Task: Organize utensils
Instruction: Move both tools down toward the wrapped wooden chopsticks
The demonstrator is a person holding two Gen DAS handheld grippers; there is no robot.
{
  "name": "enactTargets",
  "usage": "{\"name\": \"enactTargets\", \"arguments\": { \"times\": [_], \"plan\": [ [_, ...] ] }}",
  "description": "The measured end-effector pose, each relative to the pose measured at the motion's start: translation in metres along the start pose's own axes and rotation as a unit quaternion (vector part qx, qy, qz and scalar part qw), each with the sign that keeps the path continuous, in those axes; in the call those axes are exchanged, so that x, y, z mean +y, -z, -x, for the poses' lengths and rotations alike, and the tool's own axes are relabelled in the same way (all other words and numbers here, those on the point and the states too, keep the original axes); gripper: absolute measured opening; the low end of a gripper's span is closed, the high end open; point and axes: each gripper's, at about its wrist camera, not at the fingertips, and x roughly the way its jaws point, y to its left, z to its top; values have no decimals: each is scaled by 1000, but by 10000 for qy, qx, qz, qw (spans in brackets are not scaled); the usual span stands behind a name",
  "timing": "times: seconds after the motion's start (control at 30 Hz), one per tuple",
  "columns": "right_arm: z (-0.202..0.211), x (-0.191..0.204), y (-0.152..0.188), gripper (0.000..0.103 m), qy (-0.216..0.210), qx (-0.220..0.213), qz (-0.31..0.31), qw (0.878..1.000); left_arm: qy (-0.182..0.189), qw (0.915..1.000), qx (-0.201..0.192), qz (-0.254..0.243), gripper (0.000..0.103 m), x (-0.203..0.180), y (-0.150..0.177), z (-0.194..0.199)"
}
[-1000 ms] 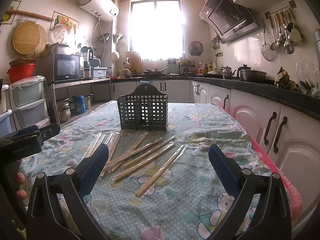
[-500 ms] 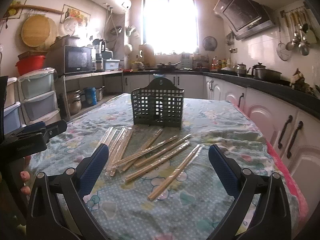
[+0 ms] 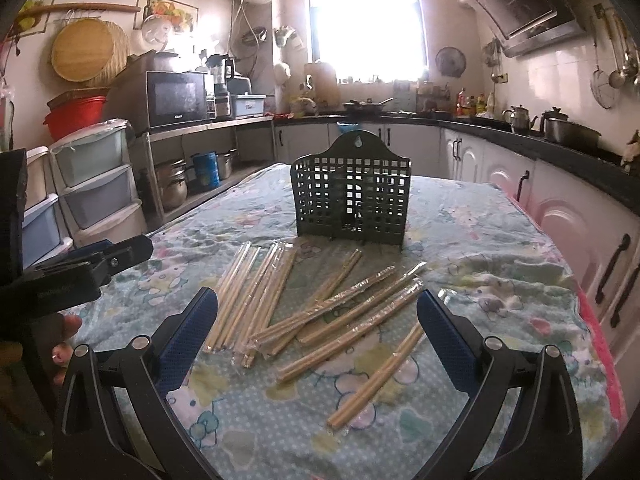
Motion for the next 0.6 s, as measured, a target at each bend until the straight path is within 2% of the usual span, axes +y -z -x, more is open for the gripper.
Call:
{"name": "enactTargets", "arguments": {
  "times": [0.07, 0.17, 0.23, 0.47, 0.6],
  "plan": [
    [-7, -2, -5, 97, -41, 42, -3, 10000, 33, 10000, 15, 31, 92, 1, -4, -5],
    [-18, -8, -12, 97, -85, 130, -77, 9998, 277, 9995, 12, 153, 92, 6, -11, -13],
    [-26, -11, -16, 97, -83, 186, -94, 9997, 132, 9998, 88, 74, 92, 3, -17, -21],
    [-55, -32, -29, 97, -131, 497, -307, 9982, 94, 9986, 515, -67, 92, 0, -31, -56],
    [-74, -46, -35, 97, -121, 705, -474, 9963, 294, 9963, 808, -5, 90, 1, -36, -78]
  ]
}}
